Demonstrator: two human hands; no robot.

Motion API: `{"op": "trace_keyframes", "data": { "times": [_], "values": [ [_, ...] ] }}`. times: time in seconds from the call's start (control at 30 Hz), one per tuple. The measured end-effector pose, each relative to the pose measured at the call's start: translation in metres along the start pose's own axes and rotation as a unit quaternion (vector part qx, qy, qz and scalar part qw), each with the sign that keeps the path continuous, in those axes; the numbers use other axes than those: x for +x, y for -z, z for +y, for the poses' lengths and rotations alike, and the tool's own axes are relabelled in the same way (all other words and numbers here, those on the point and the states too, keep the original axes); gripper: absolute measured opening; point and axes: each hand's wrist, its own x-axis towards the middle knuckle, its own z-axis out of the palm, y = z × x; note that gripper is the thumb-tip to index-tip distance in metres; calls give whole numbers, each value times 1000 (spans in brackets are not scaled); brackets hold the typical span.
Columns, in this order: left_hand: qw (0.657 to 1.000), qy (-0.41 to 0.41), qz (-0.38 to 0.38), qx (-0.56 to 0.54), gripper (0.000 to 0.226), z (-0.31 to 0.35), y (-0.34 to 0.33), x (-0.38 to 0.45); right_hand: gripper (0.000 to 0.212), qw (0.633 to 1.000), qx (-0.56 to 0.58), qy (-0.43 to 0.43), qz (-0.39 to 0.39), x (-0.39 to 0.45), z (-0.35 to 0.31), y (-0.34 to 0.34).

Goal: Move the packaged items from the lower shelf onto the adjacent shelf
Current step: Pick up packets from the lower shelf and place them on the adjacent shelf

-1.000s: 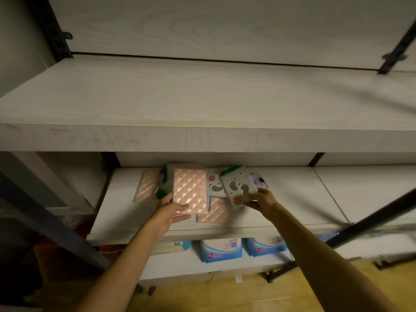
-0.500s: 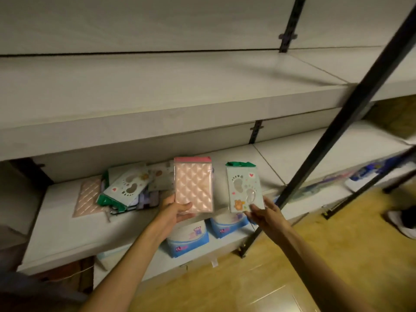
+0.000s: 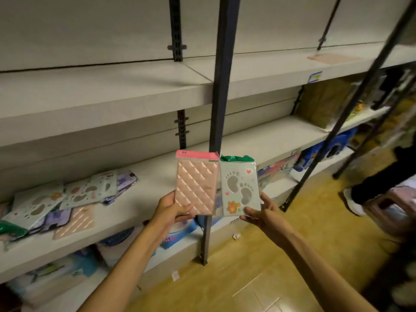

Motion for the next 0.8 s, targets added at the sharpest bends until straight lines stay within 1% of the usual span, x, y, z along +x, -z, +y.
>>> {"op": "trace_keyframes", "data": {
  "times": [0.2,0.4,0.63,0.8],
  "values": [
    [998,-63,-7,25,37,26,-119,21,47,998,25,49,15,-12,-70,88],
    [987,-144,-61,48,29,92,-221,47,52,995,47,83,38,3,-152,148],
    [978,-195,-71,26,26,165,-311,104,39,993,6,117,27,55,-262,199],
    [965,-250,-68,29,30,215,-360,157,38,987,-16,161,14,116,-335,228]
  ]
}}
